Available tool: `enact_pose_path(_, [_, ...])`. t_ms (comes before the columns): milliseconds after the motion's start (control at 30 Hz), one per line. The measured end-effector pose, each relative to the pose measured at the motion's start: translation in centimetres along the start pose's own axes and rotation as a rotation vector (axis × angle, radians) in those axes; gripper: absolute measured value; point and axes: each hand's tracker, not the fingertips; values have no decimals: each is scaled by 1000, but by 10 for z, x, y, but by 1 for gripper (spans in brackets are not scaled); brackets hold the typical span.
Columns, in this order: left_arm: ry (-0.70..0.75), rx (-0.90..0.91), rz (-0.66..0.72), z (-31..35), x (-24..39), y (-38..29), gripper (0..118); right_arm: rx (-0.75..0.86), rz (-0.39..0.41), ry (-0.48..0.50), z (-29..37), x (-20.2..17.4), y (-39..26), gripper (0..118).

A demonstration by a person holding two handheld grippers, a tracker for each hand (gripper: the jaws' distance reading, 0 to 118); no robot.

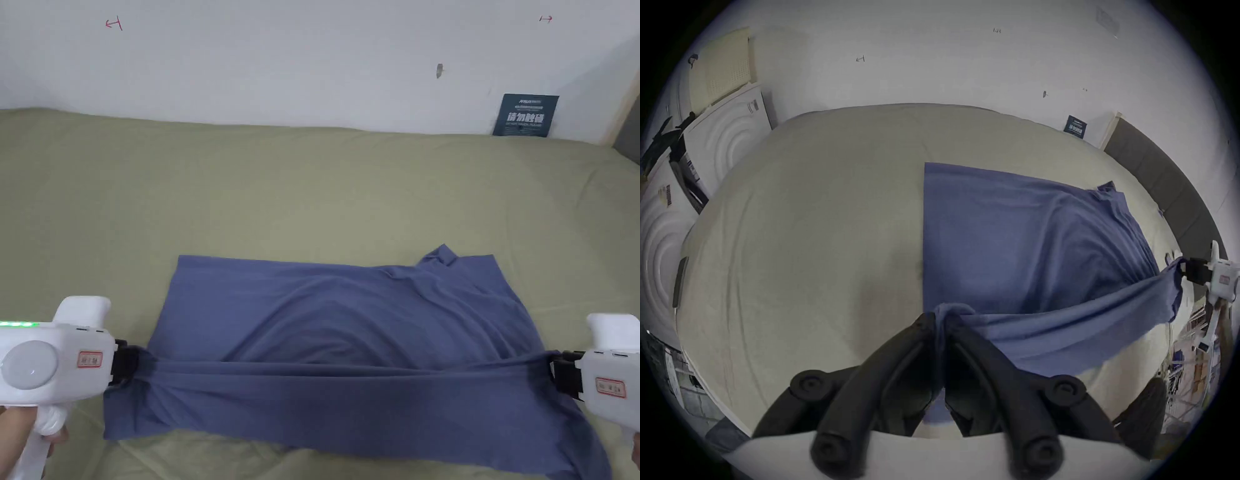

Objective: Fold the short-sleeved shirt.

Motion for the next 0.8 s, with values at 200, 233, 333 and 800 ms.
enact_pose_path(200, [-25,-47,46,-38,-4,12,7,-48,-27,15,-41,3,10,1])
enact_pose_path(233, [-36,-49,50,-41,-6,12,13,-49,-32,19,-45,3,9,2])
enact_pose_path(333, [-20,-35,80,-40,-11,10,92,-42,-72,16,-43,6,4,52])
enact_pose_path(800, [11,1,117,32,-30,-55,9,23,-98,-31,51,20,-65,0])
